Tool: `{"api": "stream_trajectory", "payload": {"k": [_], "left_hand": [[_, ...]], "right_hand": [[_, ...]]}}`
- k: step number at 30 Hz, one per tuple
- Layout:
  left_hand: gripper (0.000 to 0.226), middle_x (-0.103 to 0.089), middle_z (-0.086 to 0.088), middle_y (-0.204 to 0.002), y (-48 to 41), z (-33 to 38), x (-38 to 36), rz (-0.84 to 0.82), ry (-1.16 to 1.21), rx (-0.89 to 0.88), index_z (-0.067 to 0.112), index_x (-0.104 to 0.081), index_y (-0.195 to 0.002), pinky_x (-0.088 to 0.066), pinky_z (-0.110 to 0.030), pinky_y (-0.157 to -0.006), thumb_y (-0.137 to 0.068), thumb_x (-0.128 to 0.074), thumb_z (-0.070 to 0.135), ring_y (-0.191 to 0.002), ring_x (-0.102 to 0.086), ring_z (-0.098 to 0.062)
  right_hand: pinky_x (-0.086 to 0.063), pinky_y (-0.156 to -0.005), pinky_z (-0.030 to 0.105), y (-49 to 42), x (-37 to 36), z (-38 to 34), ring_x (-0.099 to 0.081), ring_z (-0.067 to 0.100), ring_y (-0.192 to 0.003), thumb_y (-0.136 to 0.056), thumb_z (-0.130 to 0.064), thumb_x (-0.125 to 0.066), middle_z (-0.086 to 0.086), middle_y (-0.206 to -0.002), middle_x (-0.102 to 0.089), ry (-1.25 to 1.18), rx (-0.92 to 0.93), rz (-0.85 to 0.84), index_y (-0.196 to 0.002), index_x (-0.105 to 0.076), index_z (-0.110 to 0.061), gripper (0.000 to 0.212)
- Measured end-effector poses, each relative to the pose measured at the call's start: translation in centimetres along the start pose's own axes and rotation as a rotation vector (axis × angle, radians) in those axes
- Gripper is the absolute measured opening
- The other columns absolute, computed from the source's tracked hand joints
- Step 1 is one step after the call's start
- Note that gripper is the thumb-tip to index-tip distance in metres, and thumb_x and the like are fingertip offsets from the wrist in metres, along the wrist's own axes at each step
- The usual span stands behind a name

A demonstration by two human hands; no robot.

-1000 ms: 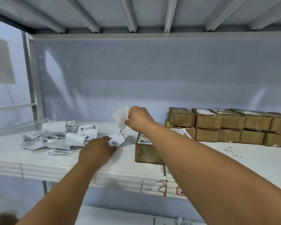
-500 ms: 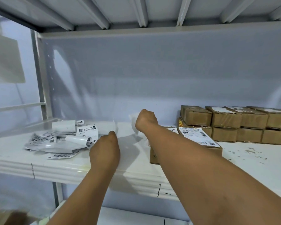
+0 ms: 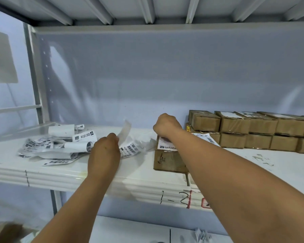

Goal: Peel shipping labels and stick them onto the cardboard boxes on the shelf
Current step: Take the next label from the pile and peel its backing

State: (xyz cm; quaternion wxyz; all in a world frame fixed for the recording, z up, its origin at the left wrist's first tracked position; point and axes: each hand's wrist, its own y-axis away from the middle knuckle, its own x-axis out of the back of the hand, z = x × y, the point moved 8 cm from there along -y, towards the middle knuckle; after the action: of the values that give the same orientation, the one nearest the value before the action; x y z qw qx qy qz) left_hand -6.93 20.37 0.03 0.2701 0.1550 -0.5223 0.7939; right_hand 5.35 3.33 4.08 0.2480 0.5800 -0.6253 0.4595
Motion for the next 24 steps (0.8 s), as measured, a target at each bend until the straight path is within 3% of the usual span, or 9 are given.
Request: {"api": "stream_trajectory", "payload": {"k": [3, 6, 8, 10, 12, 14, 17, 21, 24], "left_hand": [[0.02, -0.059, -0.027, -0.07, 0.0, -0.3, 0.2, 0.022, 0.08, 0.019, -0.001, -0.053, -0.076, -0.026, -0.034, -0.059, -0.094, -0.045, 0.001, -0.068, -0.054, -0.04], [0.019, -0.059, -0.023, -0.074, 0.1, 0.2, 0.7, 0.044, 0.107, -0.003, -0.001, -0.055, -0.082, -0.032, -0.037, -0.062, -0.096, -0.043, 0.003, -0.071, -0.054, -0.039], [0.015, -0.063, -0.021, -0.083, 0.4, 0.8, 1.3, 0.08, 0.127, -0.048, -0.002, -0.061, -0.093, -0.037, -0.037, -0.071, -0.095, -0.047, 0.003, -0.079, -0.058, -0.038], [0.017, -0.067, -0.016, -0.096, 0.5, 1.9, 2.0, 0.126, 0.227, -0.042, 0.0, -0.064, -0.105, -0.035, -0.023, -0.077, -0.092, -0.052, 0.001, -0.09, -0.061, -0.033], [0.016, -0.066, -0.009, -0.092, -0.3, 3.3, 2.3, 0.144, 0.354, 0.034, 0.005, -0.065, -0.103, -0.03, -0.016, -0.067, -0.091, -0.053, 0.003, -0.085, -0.059, -0.026], [0.013, -0.062, -0.013, -0.079, -1.8, 5.7, 1.6, 0.092, 0.431, 0.092, 0.005, -0.062, -0.087, -0.03, -0.023, -0.058, -0.091, -0.05, 0.009, -0.075, -0.052, -0.029], [0.02, -0.061, -0.014, -0.075, -3.3, 10.8, -0.4, -0.06, 0.519, 0.013, 0.006, -0.06, -0.079, -0.034, -0.031, -0.061, -0.092, -0.049, 0.015, -0.078, -0.055, -0.033], [0.025, -0.061, -0.01, -0.075, -3.6, 15.9, -3.6, -0.263, 0.589, -0.058, 0.012, -0.06, -0.076, -0.036, -0.028, -0.06, -0.095, -0.044, 0.019, -0.08, -0.06, -0.028], [0.03, -0.058, -0.001, -0.07, -2.7, 17.5, -6.6, -0.457, 0.529, -0.095, 0.02, -0.054, -0.068, -0.041, -0.024, -0.06, -0.096, -0.044, 0.021, -0.077, -0.062, -0.023]], "right_hand": [[-0.028, -0.047, 0.024, 0.1, 1.6, 1.3, -0.046, 0.025, -0.067, -0.081, -0.005, -0.045, 0.005, -0.067, -0.044, -0.029, 0.008, 0.024, -0.061, -0.038, -0.011, 0.022], [-0.037, -0.056, 0.024, 0.1, 3.1, 3.0, -0.054, 0.028, -0.078, -0.082, -0.007, -0.045, 0.008, -0.083, -0.056, -0.065, -0.02, 0.064, -0.076, -0.052, -0.009, 0.009], [-0.041, -0.062, 0.026, 0.1, 4.0, 4.5, -0.057, 0.029, -0.088, -0.082, -0.01, -0.046, 0.01, -0.095, -0.06, -0.045, -0.047, 0.092, -0.091, -0.058, -0.009, 0.015], [-0.045, -0.07, 0.029, -0.1, 5.2, 6.1, -0.055, 0.031, -0.101, -0.083, -0.012, -0.046, 0.011, -0.105, -0.06, 0.002, -0.061, 0.145, -0.105, -0.059, -0.011, 0.026], [-0.045, -0.083, 0.032, -0.6, 6.5, 7.8, -0.048, 0.032, -0.113, -0.084, -0.016, -0.048, 0.012, -0.115, -0.058, 0.074, -0.059, 0.215, -0.114, -0.058, -0.014, 0.032], [-0.038, -0.09, 0.035, -1.0, 7.7, 9.3, -0.043, 0.032, -0.117, -0.086, -0.022, -0.049, 0.013, -0.119, -0.056, 0.127, -0.038, 0.289, -0.116, -0.057, -0.016, 0.031], [-0.036, -0.095, 0.037, -0.8, 9.1, 10.9, -0.038, 0.031, -0.121, -0.093, -0.035, -0.05, 0.012, -0.124, -0.054, 0.211, -0.011, 0.371, -0.127, -0.052, -0.017, 0.039], [-0.027, -0.099, 0.043, -1.6, 8.7, 12.4, -0.029, 0.031, -0.126, -0.091, -0.057, -0.041, 0.008, -0.123, -0.056, 0.447, -0.08, 0.343, -0.123, -0.054, -0.021, 0.05], [-0.019, -0.103, 0.044, -2.4, 7.6, 13.2, -0.029, 0.028, -0.126, -0.088, -0.042, -0.046, 0.003, -0.122, -0.055, 0.526, -0.116, 0.265, -0.12, -0.054, -0.023, 0.039]]}}
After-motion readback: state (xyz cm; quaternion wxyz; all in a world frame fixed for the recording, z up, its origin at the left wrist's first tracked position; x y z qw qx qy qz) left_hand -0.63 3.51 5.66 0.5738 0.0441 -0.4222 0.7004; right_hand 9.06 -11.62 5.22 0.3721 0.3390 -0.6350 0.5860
